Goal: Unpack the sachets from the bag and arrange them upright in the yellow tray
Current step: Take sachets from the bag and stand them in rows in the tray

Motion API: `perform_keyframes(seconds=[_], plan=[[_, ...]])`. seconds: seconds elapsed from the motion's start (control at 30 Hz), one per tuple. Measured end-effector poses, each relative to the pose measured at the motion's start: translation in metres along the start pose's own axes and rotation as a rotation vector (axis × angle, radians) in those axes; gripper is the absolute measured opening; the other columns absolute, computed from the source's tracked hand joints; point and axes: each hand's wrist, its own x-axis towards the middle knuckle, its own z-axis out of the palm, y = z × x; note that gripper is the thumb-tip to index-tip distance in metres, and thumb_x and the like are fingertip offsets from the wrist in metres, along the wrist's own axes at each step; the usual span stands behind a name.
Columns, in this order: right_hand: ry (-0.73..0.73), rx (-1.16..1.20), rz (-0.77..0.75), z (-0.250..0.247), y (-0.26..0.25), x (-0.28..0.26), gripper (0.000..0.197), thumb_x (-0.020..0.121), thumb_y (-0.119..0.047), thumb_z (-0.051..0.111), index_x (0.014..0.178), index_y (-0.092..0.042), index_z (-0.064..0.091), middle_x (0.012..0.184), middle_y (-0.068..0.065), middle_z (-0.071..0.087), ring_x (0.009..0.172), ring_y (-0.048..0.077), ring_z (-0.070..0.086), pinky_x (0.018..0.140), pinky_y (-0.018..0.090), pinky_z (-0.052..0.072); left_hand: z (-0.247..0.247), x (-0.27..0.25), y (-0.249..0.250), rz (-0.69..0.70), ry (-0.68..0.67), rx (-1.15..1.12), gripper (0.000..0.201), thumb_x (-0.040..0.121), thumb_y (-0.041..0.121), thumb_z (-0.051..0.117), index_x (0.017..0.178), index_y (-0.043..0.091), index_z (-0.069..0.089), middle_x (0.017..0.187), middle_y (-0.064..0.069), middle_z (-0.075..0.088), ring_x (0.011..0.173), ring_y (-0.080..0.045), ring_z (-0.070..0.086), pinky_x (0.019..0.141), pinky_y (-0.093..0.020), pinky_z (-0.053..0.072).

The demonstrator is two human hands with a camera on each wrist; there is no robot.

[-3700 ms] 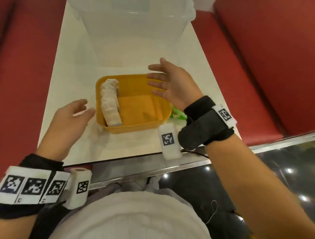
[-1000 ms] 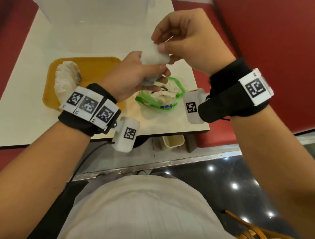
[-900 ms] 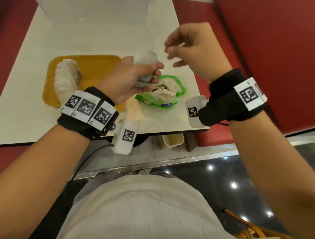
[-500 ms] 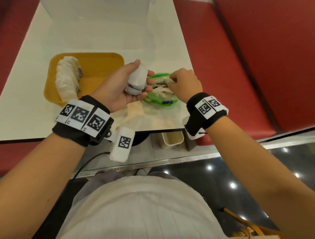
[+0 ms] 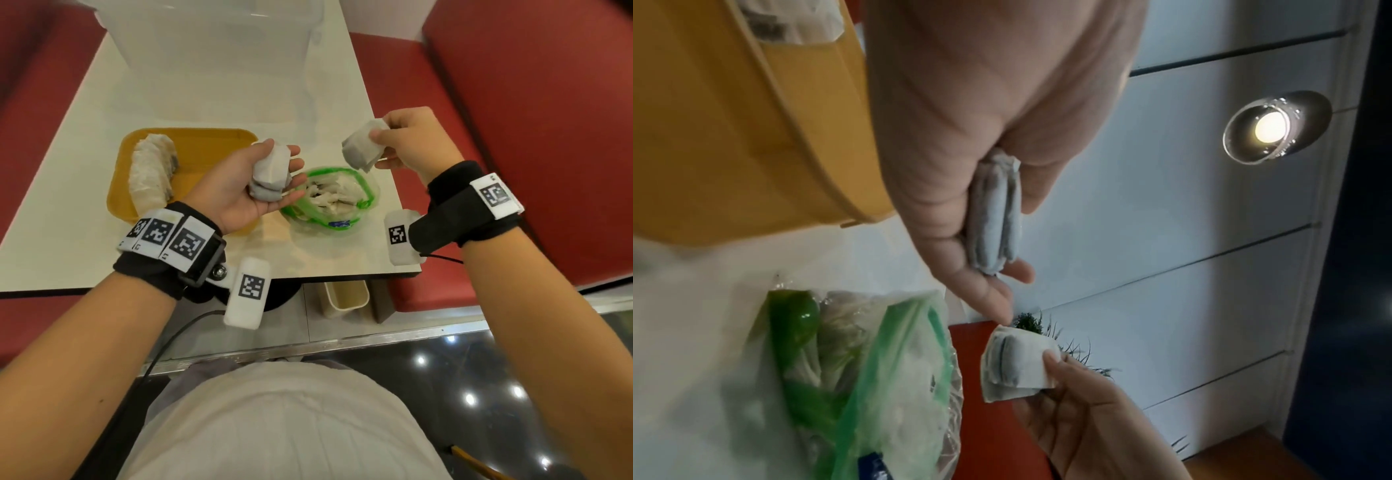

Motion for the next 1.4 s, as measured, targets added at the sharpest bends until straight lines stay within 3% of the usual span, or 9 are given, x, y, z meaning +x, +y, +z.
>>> perform_keyframes(seconds=[0.17,0.33,0.43,0.53,0.67,0.77,0.97,1.13,1.4], plan=[[-0.222,0.215,-0.125,-0.009,-0.054,-0.022,0.005,0.093,-0.007,0.058,0.091,-0.005,0.062,0.080,0.007,0.064,0.061,0.010,0.065,0.058,0.022,0.056,0.001,0.001,0.007,-0.087,-0.012,-0.087,0.038,0.101,0.037,0.041,0.113,0.007,0.062,0.098,-0.008,0.069,0.090,-0.023,0.067,0.071,-0.034,0.061],[-0.559,0.351,-0.129,0.011,-0.081,-0.035,0.012,0.093,-0.005,0.056,0.101,0.000,0.063,0.087,0.011,0.064,0.065,0.015,0.063,0.060,0.022,0.057,0.003,0.000,0.007,-0.185,-0.158,-0.164,0.054,0.096,0.052,0.042,0.126,0.009,0.057,0.110,-0.015,0.067,0.098,-0.031,0.066,0.086,-0.042,0.056],[-0.476,-0.012,-0.147,0.031,-0.074,-0.030,0.015,0.090,-0.007,0.063,0.096,0.006,0.066,0.081,0.016,0.062,0.064,0.018,0.059,0.054,0.022,0.051,0.001,-0.004,0.008,-0.216,-0.273,-0.183,0.068,0.090,0.065,0.041,0.126,0.010,0.058,0.116,-0.014,0.065,0.107,-0.033,0.063,0.096,-0.044,0.050],[-0.369,-0.230,-0.197,0.042,-0.066,-0.026,0.015,0.087,-0.012,0.067,0.088,0.002,0.069,0.070,0.010,0.058,0.060,0.014,0.053,0.047,0.020,0.040,-0.002,-0.009,0.009,-0.232,-0.312,-0.119,0.059,0.086,0.054,0.050,0.123,0.008,0.058,0.114,-0.011,0.065,0.107,-0.027,0.062,0.087,-0.034,0.056],[-0.378,-0.159,-0.194,0.049,-0.064,-0.028,0.012,0.086,-0.010,0.067,0.090,0.002,0.069,0.062,0.004,0.060,0.050,0.008,0.057,0.045,0.017,0.043,-0.004,-0.015,0.007,-0.235,-0.270,-0.045,0.033,0.086,0.021,0.054,0.113,0.003,0.060,0.105,-0.010,0.068,0.097,-0.020,0.066,0.072,-0.025,0.059],[-0.347,-0.102,-0.174,0.057,-0.060,-0.030,0.017,0.084,-0.014,0.071,0.092,0.001,0.069,0.065,0.002,0.062,0.051,0.008,0.058,0.046,0.018,0.047,-0.008,-0.020,0.003,-0.212,-0.211,0.000,0.030,0.088,0.012,0.052,0.111,-0.003,0.061,0.106,-0.012,0.069,0.097,-0.019,0.067,0.069,-0.023,0.059],[-0.349,0.072,-0.137,0.085,-0.050,-0.043,0.012,0.080,-0.006,0.074,0.085,0.001,0.067,0.064,0.008,0.058,0.047,0.007,0.056,0.046,0.018,0.047,-0.030,-0.036,-0.006,-0.095,-0.067,0.097,0.012,0.093,0.003,0.055,0.100,0.003,0.065,0.094,-0.013,0.073,0.085,-0.021,0.072,0.067,-0.023,0.059],[-0.306,0.118,-0.155,0.113,-0.057,-0.047,0.010,0.082,0.001,0.070,0.090,0.006,0.067,0.082,0.032,0.064,0.059,0.014,0.062,0.051,0.017,0.051,-0.064,-0.048,0.000,-0.093,-0.027,0.014,0.028,0.093,0.009,0.056,0.119,-0.001,0.059,0.111,-0.019,0.069,0.094,-0.027,0.072,0.069,-0.025,0.058],[-0.273,0.045,-0.155,0.129,-0.088,-0.049,0.011,0.087,-0.001,0.064,0.090,-0.007,0.073,0.092,0.018,0.071,0.075,0.023,0.069,0.070,0.026,0.059,-0.123,-0.066,0.018,-0.016,0.085,0.090,0.015,0.092,0.005,0.057,0.104,-0.004,0.060,0.095,-0.025,0.060,0.094,-0.033,0.066,0.069,-0.027,0.059]])
